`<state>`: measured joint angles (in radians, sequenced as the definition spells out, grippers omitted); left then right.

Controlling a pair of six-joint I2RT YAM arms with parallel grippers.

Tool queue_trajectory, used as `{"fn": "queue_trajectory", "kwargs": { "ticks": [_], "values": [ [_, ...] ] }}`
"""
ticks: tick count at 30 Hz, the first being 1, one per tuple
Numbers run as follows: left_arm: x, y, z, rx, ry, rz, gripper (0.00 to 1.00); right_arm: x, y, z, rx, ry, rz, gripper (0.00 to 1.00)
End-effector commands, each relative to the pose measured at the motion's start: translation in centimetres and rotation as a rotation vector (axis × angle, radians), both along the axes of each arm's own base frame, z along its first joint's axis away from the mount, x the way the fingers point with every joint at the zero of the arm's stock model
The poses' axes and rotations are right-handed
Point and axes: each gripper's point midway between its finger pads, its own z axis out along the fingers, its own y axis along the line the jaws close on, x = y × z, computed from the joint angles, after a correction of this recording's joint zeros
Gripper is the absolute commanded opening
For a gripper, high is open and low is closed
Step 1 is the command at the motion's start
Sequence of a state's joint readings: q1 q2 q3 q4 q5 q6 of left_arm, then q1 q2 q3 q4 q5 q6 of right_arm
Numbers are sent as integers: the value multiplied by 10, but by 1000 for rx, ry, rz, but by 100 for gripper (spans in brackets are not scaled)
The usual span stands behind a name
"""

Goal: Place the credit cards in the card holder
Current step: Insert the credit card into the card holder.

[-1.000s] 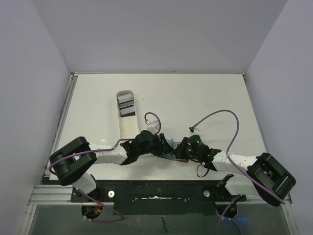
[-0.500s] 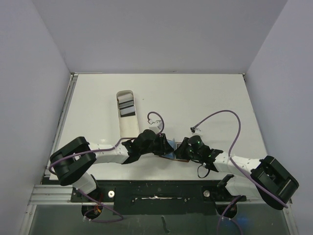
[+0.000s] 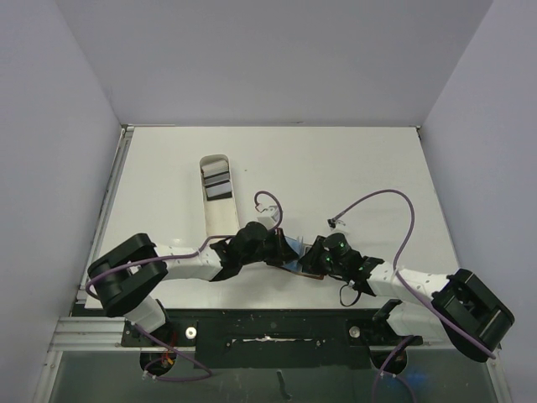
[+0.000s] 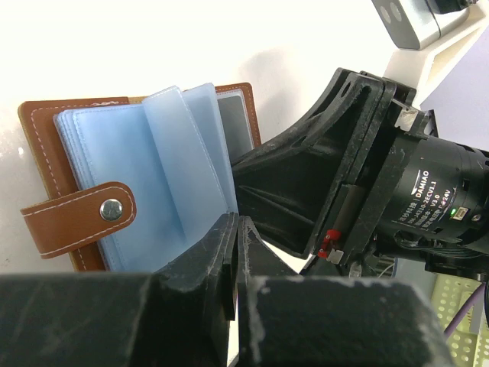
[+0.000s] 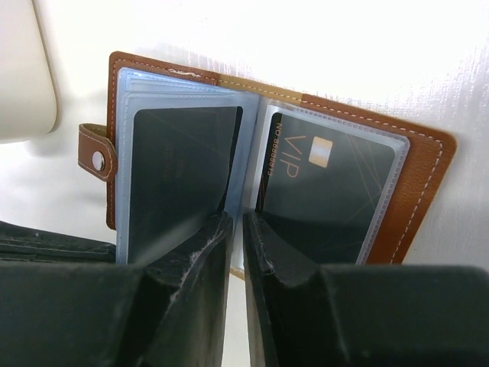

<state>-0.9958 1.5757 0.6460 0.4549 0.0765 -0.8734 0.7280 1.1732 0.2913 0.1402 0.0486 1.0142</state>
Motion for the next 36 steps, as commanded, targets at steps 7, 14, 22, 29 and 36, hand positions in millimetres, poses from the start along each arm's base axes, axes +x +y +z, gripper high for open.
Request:
{"fn": "queue_trajectory", "kwargs": {
  "ticks": [7, 14, 22, 29, 36],
  "values": [
    [5, -11, 22, -45, -68, -18, 0, 4, -9, 17, -40, -48, -20, 25],
    [12, -1, 25, 14, -108, 13, 0, 4, -22, 41, -76, -84, -37, 26],
    [18, 6, 30, 67, -149, 25, 0, 3, -35, 29, -130, -87, -62, 23],
    [11, -10, 42, 52, -174, -35, 0, -1, -33, 1, -138, -43, -60, 22],
    [-6, -29, 32, 6, -138, -113, 21, -2, -37, -2, -143, -47, -76, 22]
  ]
}}
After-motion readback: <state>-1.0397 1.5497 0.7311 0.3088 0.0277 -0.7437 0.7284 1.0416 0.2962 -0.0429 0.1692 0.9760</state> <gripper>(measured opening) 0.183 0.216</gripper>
